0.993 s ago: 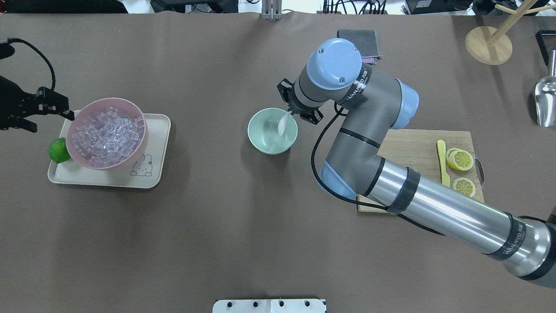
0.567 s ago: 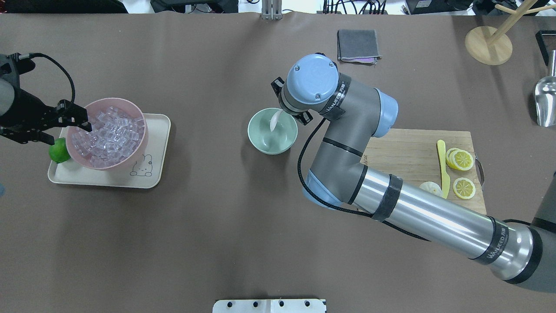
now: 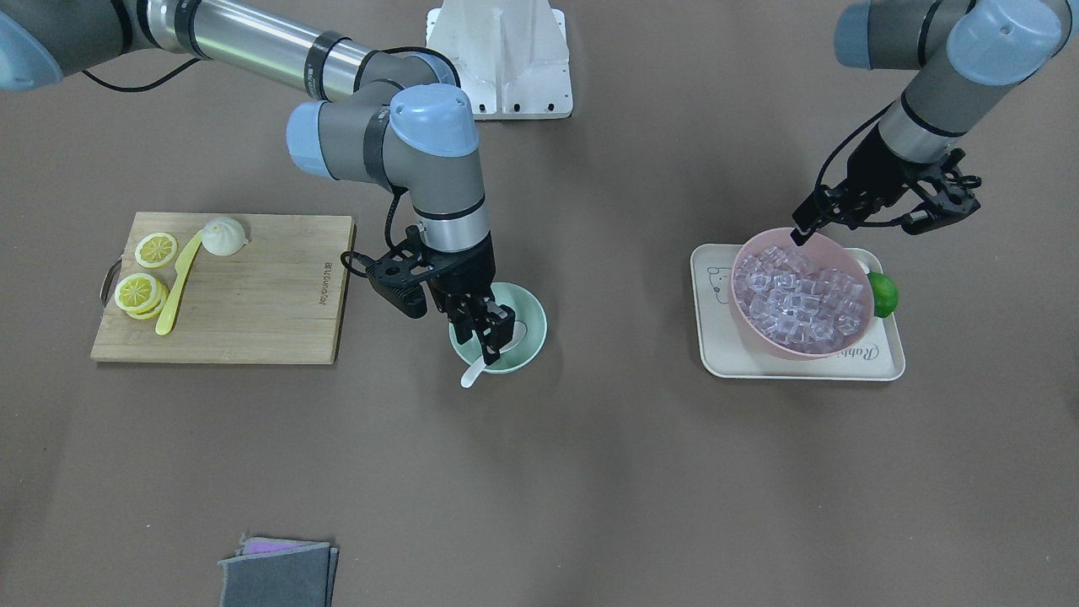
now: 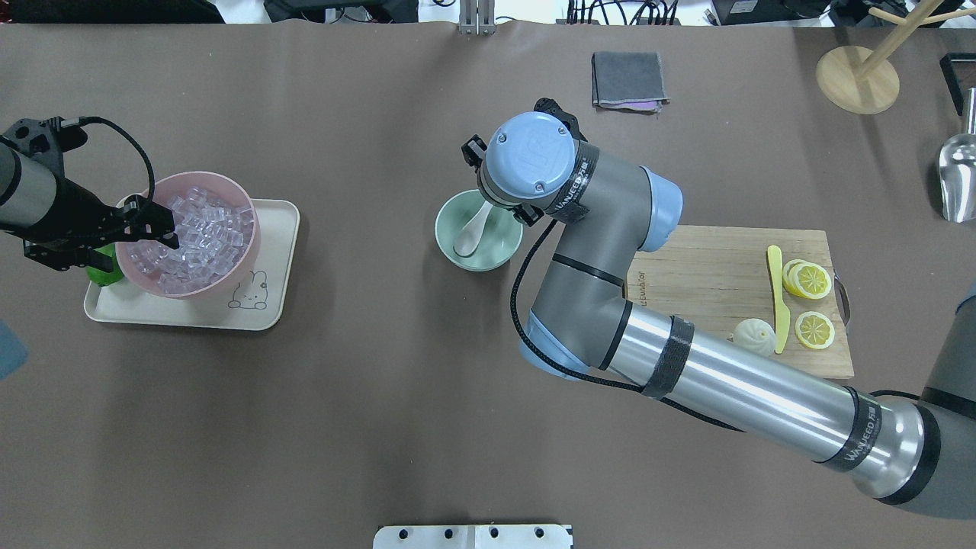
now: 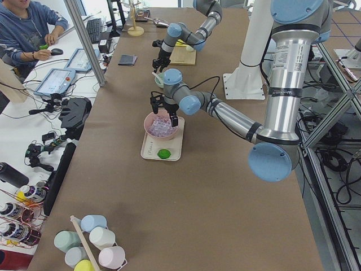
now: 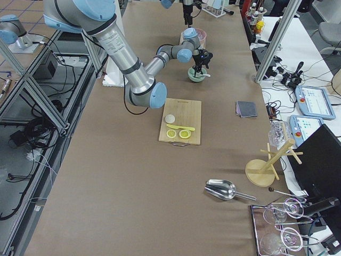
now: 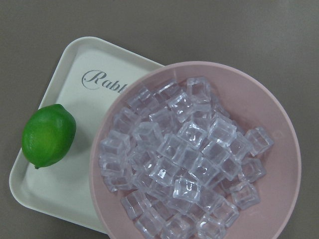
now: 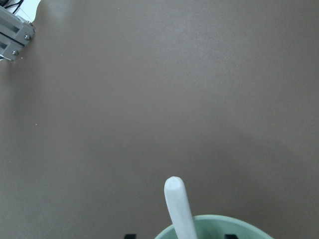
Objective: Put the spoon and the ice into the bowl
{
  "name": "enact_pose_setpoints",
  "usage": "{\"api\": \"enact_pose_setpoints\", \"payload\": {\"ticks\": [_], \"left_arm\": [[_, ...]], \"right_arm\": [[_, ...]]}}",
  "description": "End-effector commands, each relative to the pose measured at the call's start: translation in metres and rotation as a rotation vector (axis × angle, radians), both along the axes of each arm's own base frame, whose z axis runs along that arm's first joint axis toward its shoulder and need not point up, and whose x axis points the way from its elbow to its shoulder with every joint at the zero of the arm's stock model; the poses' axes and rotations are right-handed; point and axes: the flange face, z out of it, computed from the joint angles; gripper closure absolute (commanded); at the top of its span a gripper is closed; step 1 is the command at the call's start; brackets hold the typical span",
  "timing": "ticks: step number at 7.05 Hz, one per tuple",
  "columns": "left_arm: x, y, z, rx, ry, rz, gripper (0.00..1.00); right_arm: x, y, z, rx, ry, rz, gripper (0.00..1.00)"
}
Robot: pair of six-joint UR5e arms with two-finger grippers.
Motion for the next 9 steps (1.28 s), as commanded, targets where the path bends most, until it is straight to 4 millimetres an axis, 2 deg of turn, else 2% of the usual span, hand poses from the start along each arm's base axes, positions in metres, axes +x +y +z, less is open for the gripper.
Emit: {"api": "enact_pose_setpoints", "payload": {"ticks": [1, 2, 4, 5, 6, 9], "left_arm": [[0.021, -0.018, -0.002, -0.005, -0.006, 0.003, 0.02], [0.026, -0.024, 0.004, -0.016, -0.014, 0.003, 0.02], [0.030, -0.026, 0.009, -0.014, -0.034, -0.005, 0.03], [0.038, -0.023, 0.013, -0.020, -0.043, 0.003, 0.04], [0.051, -0.018, 0.015, -0.028, -0.057, -0.002, 0.06], [0.060, -0.019, 0.021, -0.038, -0.072, -0.004, 0.15]], "right_arm": [[0.018, -0.010, 0.012, 0.005, 0.008, -0.065, 0.00], [0.048, -0.007, 0.033, 0.018, 0.015, -0.082, 0.00], [0.150, -0.004, 0.082, 0.077, 0.021, -0.241, 0.00], [0.199, -0.006, 0.110, 0.103, 0.028, -0.311, 0.00], [0.215, -0.004, 0.120, 0.115, 0.032, -0.338, 0.00], [0.221, -0.003, 0.130, 0.104, 0.039, -0.335, 0.00]]}}
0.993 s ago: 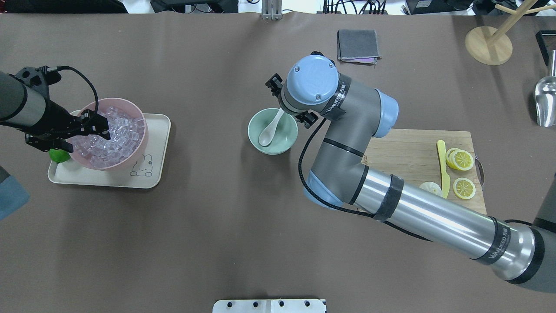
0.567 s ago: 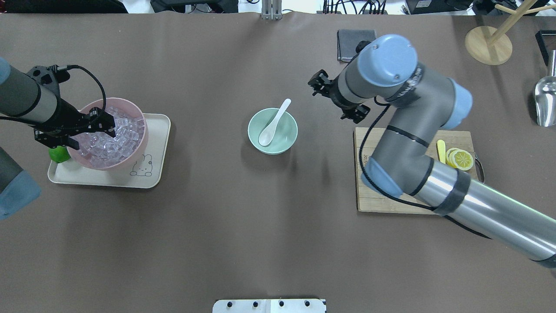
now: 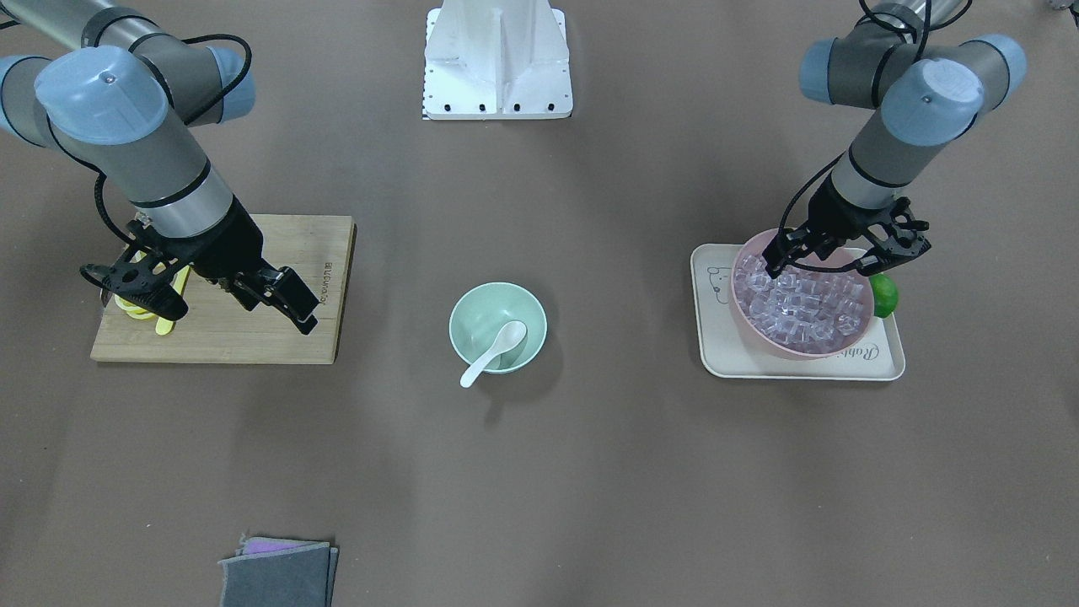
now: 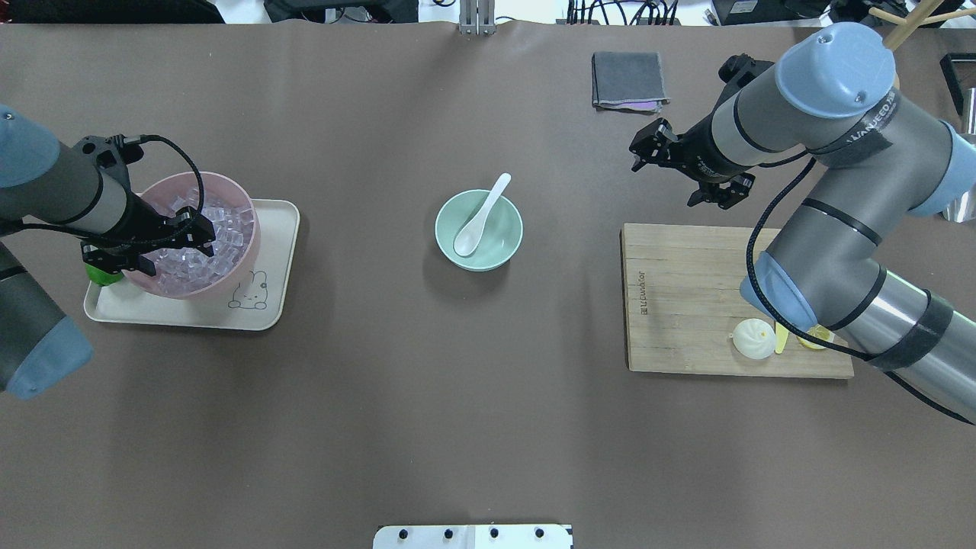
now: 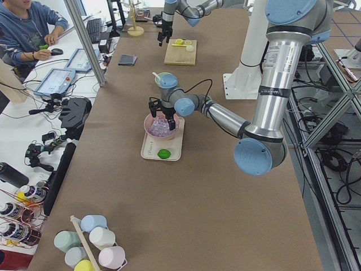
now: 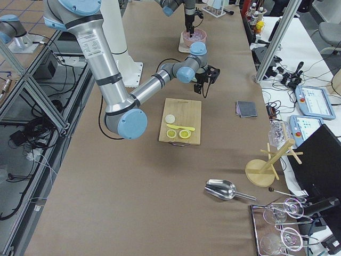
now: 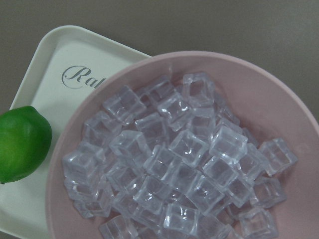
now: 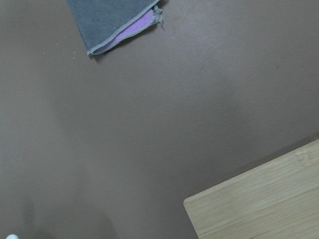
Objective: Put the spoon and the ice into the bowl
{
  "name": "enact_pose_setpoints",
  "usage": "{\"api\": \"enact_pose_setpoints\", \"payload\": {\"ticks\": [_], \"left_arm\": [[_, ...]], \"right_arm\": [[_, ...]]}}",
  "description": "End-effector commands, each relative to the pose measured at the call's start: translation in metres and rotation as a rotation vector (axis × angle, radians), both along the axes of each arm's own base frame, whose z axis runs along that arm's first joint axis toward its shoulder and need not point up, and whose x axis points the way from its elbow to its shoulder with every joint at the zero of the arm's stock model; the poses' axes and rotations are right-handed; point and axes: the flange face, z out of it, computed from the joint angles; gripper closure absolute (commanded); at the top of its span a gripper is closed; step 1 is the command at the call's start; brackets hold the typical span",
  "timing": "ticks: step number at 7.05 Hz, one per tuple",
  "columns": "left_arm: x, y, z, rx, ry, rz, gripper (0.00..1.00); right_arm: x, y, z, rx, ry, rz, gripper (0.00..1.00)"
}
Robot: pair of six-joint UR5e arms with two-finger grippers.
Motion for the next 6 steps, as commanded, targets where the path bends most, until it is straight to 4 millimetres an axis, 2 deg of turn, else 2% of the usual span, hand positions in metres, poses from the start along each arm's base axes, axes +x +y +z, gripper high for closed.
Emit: {"api": "enact_pose_setpoints", "payload": {"ticks": [1, 6], "left_arm": [[0.0040, -0.0014, 0.0012, -0.002, -0.003, 0.002, 0.18], [0.0094, -0.0056, 0.0019, -0.001, -0.010, -0.001, 0.26]], "right_arm": [[0.0059, 0.0018, 0.0045, -0.001, 0.001, 0.001, 0.00], [0.0104, 0.0056, 0.0078, -0.004, 0.002, 0.001, 0.00]]}}
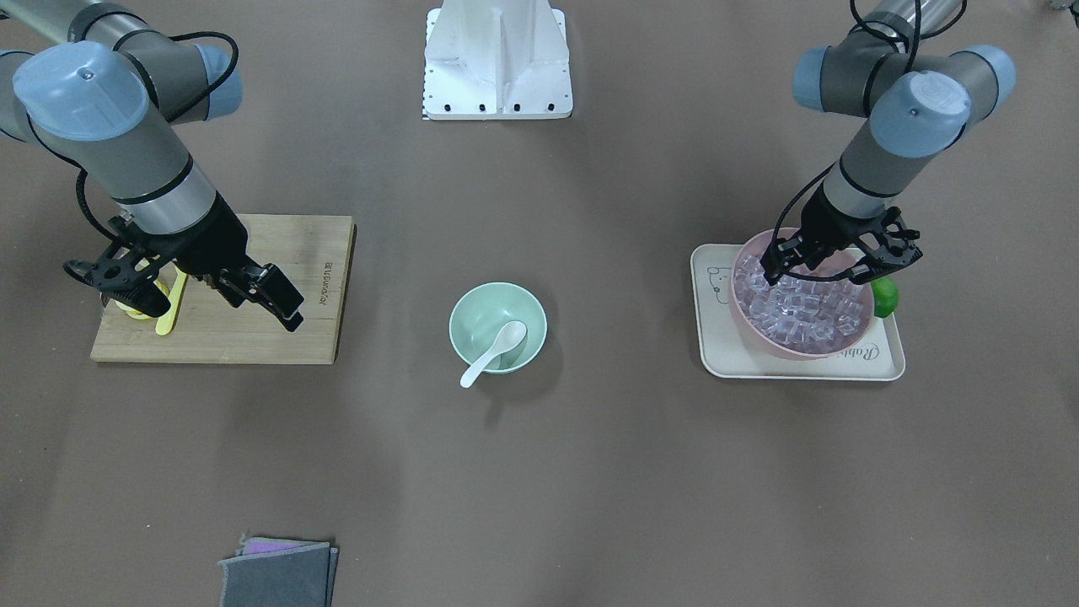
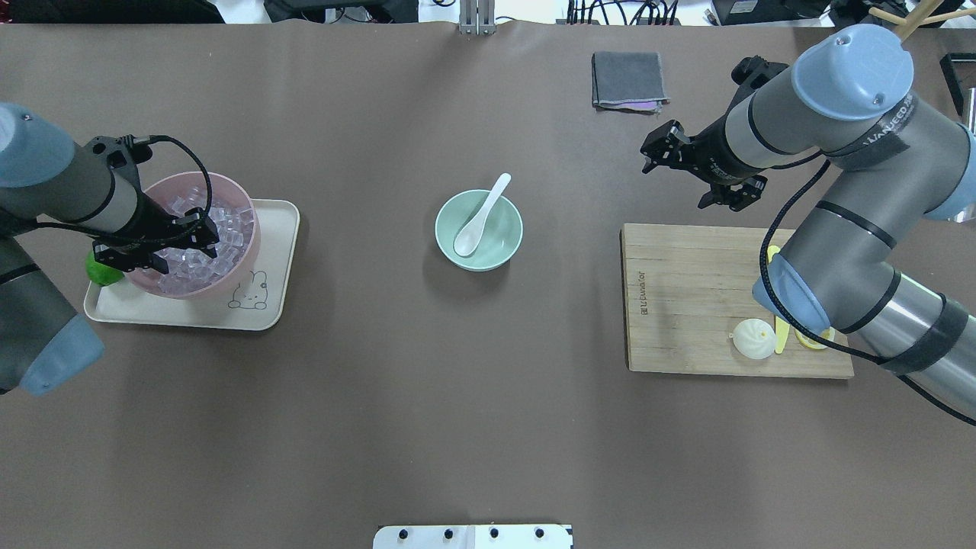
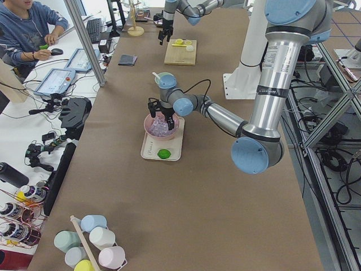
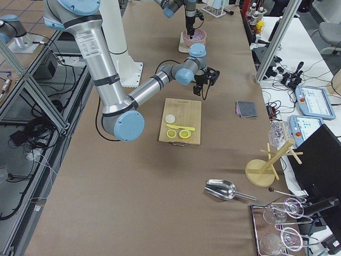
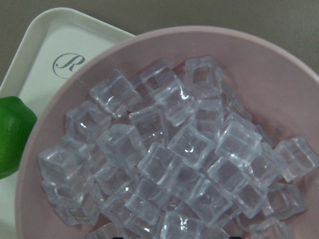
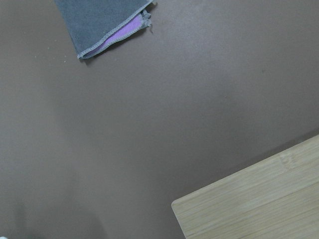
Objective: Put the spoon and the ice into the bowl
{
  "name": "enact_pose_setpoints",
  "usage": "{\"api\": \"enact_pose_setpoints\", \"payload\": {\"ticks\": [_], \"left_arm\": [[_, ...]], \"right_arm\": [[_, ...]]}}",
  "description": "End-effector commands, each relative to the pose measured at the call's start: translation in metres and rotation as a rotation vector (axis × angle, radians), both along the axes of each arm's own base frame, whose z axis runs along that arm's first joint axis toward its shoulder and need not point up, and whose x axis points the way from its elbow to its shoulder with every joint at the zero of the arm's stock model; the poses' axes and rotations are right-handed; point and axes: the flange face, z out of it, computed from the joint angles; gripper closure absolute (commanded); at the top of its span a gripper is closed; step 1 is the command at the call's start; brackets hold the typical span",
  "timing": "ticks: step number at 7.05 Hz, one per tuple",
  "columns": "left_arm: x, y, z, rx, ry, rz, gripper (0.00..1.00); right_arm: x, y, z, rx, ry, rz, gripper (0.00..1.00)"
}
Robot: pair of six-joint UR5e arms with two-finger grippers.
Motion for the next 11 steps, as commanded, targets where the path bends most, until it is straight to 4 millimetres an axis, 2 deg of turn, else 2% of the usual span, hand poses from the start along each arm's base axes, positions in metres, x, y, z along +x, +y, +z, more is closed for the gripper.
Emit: {"api": "enact_pose_setpoints", "payload": {"ticks": [1, 2, 3, 5, 6, 7, 8, 9, 10, 11], "left_arm": [[0.001, 0.001, 0.001, -0.001, -0.001, 0.002, 0.27], [0.003, 0.001, 0.002, -0.002, -0.004, 0.004, 0.27], [0.004, 0.000, 0.001, -0.001, -0.003, 0.004, 0.29], [0.004, 0.000, 0.003, -0.004, -0.004, 0.005, 0.34], [0.006, -0.001, 0.001, -0.003, -0.003, 0.007, 0.42], [0.008, -0.003, 0.001, -0.003, -0.004, 0.008, 0.45], [0.012, -0.007, 0.002, -0.005, -0.006, 0.008, 0.47], [0.014, -0.010, 0.002, -0.006, -0.007, 0.009, 0.52], [0.014, -0.009, 0.001, -0.004, -0.005, 0.011, 0.78], [0.013, -0.009, 0.002, -0.004, -0.007, 0.014, 1.00]], "right_arm": [[0.006, 0.001, 0.006, -0.005, 0.004, 0.004, 0.00], [0.019, 0.003, 0.012, 0.011, 0.008, -0.015, 0.00], [0.045, 0.006, 0.027, 0.033, 0.019, -0.046, 0.00], [0.127, 0.000, 0.068, 0.064, 0.019, -0.105, 0.00], [0.163, 0.001, 0.092, 0.082, 0.024, -0.136, 0.00], [0.198, 0.005, 0.118, 0.112, 0.035, -0.167, 0.00], [0.225, 0.010, 0.135, 0.139, 0.033, -0.193, 0.00], [0.236, 0.012, 0.140, 0.139, 0.031, -0.189, 0.00], [0.236, 0.012, 0.141, 0.139, 0.032, -0.192, 0.00], [0.237, 0.013, 0.141, 0.139, 0.032, -0.190, 0.00]]}}
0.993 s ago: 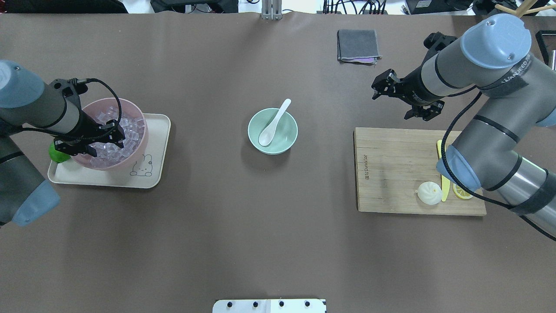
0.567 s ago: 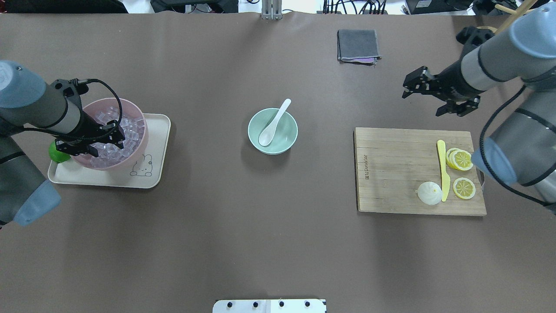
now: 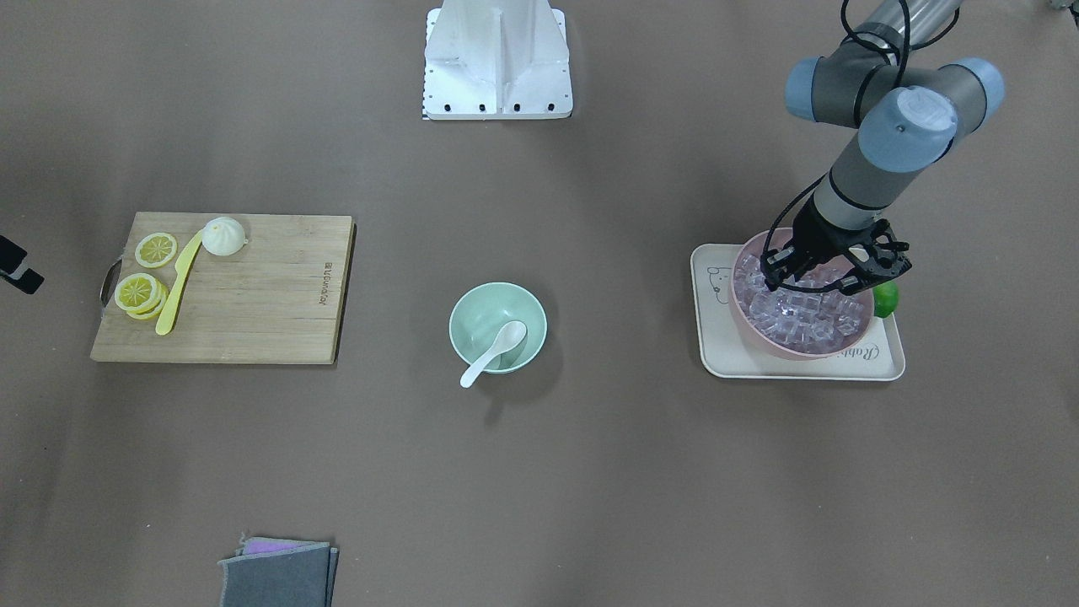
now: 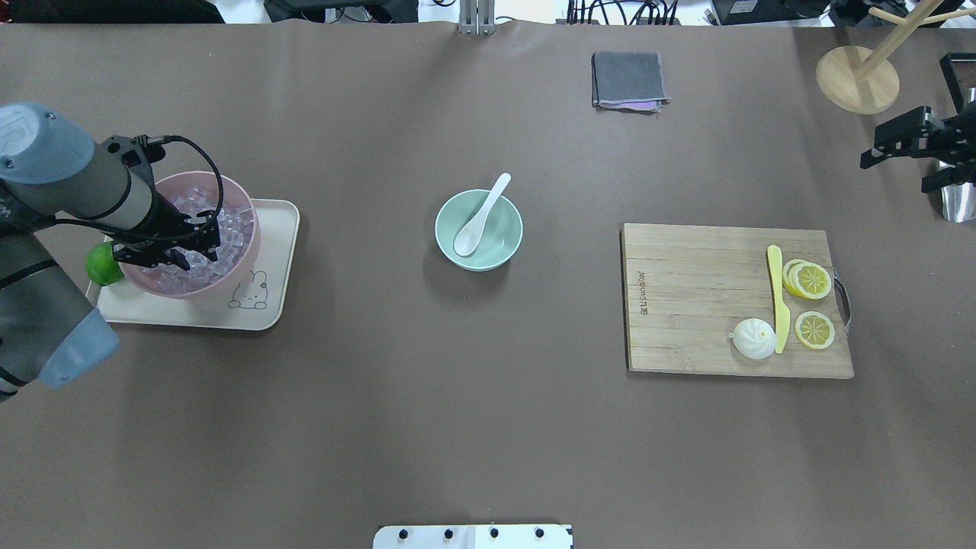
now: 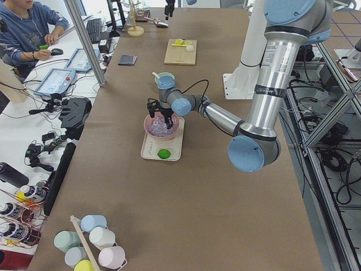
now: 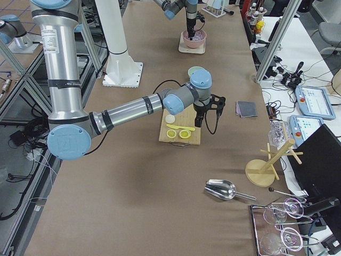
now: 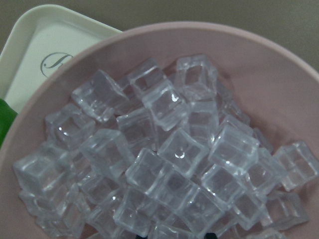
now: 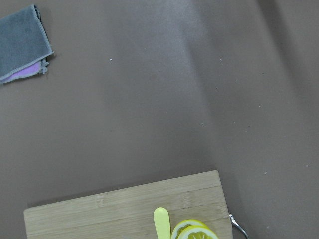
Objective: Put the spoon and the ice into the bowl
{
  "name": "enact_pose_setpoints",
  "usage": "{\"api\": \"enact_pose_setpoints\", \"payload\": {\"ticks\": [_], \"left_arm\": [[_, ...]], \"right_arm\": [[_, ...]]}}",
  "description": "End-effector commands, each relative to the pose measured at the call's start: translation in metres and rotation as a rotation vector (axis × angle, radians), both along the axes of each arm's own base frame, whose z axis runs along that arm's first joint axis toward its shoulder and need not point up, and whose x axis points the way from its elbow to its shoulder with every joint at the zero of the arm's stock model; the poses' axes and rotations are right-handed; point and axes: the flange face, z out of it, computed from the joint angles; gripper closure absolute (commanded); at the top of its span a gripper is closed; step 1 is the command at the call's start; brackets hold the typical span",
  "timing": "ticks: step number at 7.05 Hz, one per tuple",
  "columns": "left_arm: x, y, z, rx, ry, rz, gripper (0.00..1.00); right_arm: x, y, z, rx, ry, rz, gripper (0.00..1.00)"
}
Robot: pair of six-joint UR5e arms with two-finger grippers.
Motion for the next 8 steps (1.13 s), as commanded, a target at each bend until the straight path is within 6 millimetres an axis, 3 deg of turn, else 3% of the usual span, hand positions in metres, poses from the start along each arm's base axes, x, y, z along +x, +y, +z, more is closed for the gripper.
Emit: {"api": "enact_pose_setpoints", "payload": {"ticks": [1, 3, 5, 6, 8], "left_arm": [[-0.002, 0.001, 0.002, -0.001, 0.000, 0.006, 1.00], [-0.011, 0.005, -0.017, 0.017, 0.023, 0.005, 1.00], [-0.017, 0.016, -0.086, 0.009, 0.013, 0.006, 1.00], [0.000, 0.000, -0.134, 0.007, 0.015, -0.002, 1.00], [0.072, -0.011, -0.212, -0.035, 0.058, -0.008, 1.00]], "right_arm": [[0.005, 0.001, 0.002, 0.006, 0.001, -0.001, 0.00], [0.010, 0.001, 0.002, 0.007, 0.000, 0.006, 0.00], [0.032, 0.007, 0.018, 0.063, 0.026, -0.031, 0.00], [0.056, 0.011, 0.028, 0.084, 0.055, -0.048, 0.00], [0.100, 0.031, 0.060, 0.115, 0.108, -0.100, 0.00]]}}
